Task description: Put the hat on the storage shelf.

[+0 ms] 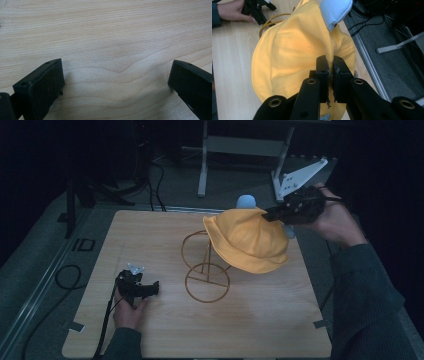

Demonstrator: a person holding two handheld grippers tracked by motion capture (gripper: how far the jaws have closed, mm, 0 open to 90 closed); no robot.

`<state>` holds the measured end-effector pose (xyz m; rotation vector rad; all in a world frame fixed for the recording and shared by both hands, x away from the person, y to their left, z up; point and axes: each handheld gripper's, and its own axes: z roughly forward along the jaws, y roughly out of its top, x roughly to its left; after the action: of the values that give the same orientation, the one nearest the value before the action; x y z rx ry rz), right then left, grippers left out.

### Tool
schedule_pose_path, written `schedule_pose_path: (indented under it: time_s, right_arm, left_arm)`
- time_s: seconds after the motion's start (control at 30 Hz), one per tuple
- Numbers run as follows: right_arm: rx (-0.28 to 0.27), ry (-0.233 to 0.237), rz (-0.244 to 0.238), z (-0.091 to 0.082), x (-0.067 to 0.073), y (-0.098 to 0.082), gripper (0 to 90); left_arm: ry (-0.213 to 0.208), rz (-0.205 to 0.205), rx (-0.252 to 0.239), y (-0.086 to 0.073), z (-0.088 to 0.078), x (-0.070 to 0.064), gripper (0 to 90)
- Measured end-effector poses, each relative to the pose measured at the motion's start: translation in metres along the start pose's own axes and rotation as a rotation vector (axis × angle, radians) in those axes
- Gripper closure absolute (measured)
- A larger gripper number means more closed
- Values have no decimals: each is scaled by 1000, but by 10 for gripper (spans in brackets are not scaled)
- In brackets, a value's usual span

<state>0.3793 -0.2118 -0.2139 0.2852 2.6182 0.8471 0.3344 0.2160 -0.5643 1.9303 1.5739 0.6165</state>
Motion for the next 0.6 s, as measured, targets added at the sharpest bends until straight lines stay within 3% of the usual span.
schedule_pose_path:
  time_s: [0.6]
  right_arm:
    - [17,49,-59,41,13,36,846]
  left_arm:
    - [-1,-2,0,0,0,0,4]
